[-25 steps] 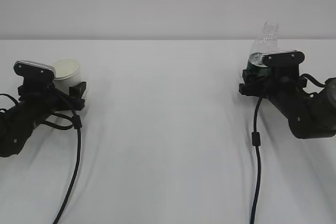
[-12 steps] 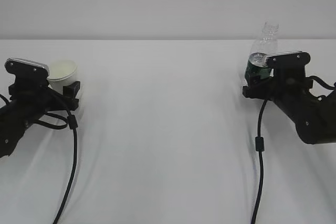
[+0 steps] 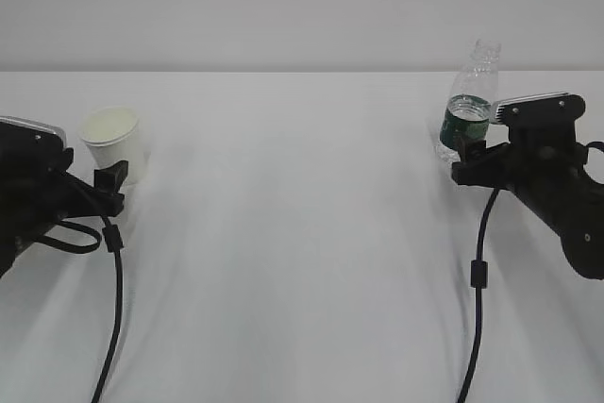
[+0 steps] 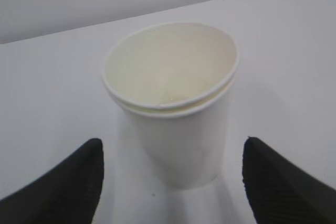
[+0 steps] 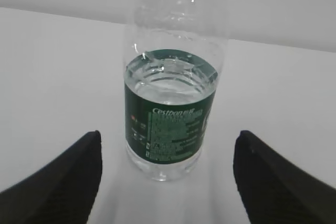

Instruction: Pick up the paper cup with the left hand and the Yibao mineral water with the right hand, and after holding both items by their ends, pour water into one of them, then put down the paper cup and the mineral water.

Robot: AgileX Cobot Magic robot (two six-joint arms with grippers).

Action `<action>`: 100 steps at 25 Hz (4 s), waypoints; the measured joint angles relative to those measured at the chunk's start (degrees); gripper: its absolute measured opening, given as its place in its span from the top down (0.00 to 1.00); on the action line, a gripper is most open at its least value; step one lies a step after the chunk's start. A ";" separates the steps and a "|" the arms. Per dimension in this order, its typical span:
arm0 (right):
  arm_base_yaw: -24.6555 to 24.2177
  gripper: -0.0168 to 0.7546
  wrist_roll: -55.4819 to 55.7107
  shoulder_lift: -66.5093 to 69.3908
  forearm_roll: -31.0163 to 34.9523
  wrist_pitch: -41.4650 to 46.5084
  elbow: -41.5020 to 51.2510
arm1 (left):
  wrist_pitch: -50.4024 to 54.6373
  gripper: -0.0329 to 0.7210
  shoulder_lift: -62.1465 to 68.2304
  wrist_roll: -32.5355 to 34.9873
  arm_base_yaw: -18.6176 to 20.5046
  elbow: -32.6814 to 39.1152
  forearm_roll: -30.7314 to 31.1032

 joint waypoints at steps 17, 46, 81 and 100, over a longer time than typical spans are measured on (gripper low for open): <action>0.00 0.21 -3.29 -29.30 -2.61 7.74 14.47 | 12.20 0.17 -26.84 0.13 0.00 8.69 -1.04; 0.00 0.21 -6.21 -94.59 -7.53 80.32 15.15 | 80.45 0.17 -92.59 0.79 0.00 9.39 -3.65; 0.00 0.21 6.95 -121.33 -9.32 121.87 14.08 | 116.51 0.17 -115.79 0.79 0.00 9.16 -7.48; 0.00 0.21 7.07 -121.33 -9.58 122.26 14.73 | 127.32 0.23 -116.15 -8.64 0.00 8.66 0.40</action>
